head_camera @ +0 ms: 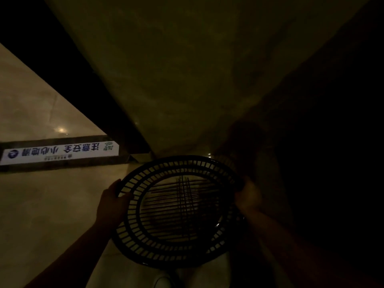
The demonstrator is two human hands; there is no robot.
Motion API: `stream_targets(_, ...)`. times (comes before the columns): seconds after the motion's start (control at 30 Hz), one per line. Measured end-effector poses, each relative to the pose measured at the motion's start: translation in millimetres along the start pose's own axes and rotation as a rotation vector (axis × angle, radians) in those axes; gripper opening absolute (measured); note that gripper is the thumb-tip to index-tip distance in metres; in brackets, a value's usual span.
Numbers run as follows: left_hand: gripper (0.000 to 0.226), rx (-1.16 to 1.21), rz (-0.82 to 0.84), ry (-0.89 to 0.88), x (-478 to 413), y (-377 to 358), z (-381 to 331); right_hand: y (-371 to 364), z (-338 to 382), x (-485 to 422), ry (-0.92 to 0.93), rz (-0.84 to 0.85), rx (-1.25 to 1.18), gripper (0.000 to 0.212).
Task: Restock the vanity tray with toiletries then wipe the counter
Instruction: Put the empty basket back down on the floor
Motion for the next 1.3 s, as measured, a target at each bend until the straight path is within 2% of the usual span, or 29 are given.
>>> stream_targets(0.1,0.052,-0.016,0.005,-0.058,-12.7,-13.6,-2.5,-7.2,-6.8,-10.5,0.012,-0.045,-0.005,0.038)
stream_targets(0.3,0.073,-0.067,0.014,-0.017,-22.6,-27.0,-4.6,-17.7,-16.4,-25.8,0.026,0.014,0.048,0.037)
stream_targets(0.33,0.082,-0.118,0.015,-0.008,-19.5,-28.7,-6.5,-18.5,-16.8,-26.8,0.035,0.030,0.064,0.038)
stream_targets(0.4,0.094,-0.366,-0.020,-0.006,-8.9,-31.9,-8.1,-18.6,-13.7,-24.1,0.049,0.071,0.120,0.041)
stream_targets(0.5,0.090,-0.717,-0.126,-0.182,19.0,-37.1,-18.7,-10.6,1.6,-8.3,0.127,0.083,0.240,0.052)
stream_targets(0.63,0.087,-0.842,-0.081,-0.342,64.8,-39.9,-46.0,13.9,30.4,27.8,0.250,0.088,0.301,0.056)
stream_targets(0.83,0.081,-0.898,-0.048,-0.444,159.0,-12.7,-115.5,83.4,92.3,105.9,0.278,0.076,0.279,0.048)
stream_targets(1.0,0.078,-0.895,-0.032,-0.565,254.8,21.7,-195.8,160.0,151.7,186.3,0.305,0.033,0.251,0.055)
stream_targets(1.17,0.079,-0.964,-0.085,-0.767,352.5,51.9,-263.9,243.5,204.1,258.1,0.408,-0.096,0.255,0.050)
stream_targets(1.3,0.079,-0.975,-0.139,-0.850,408.1,73.4,-298.3,297.4,227.9,302.4,0.462,-0.211,0.237,0.046)
Point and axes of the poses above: each hand's wrist, its own x-axis away from the middle knuckle, its own y-axis out of the back of the hand, z = x × y, the point moved 5 cm from there along -x, towards the middle knuckle, and after that the axes turned 9 degrees about y, right-handed, at the moved point
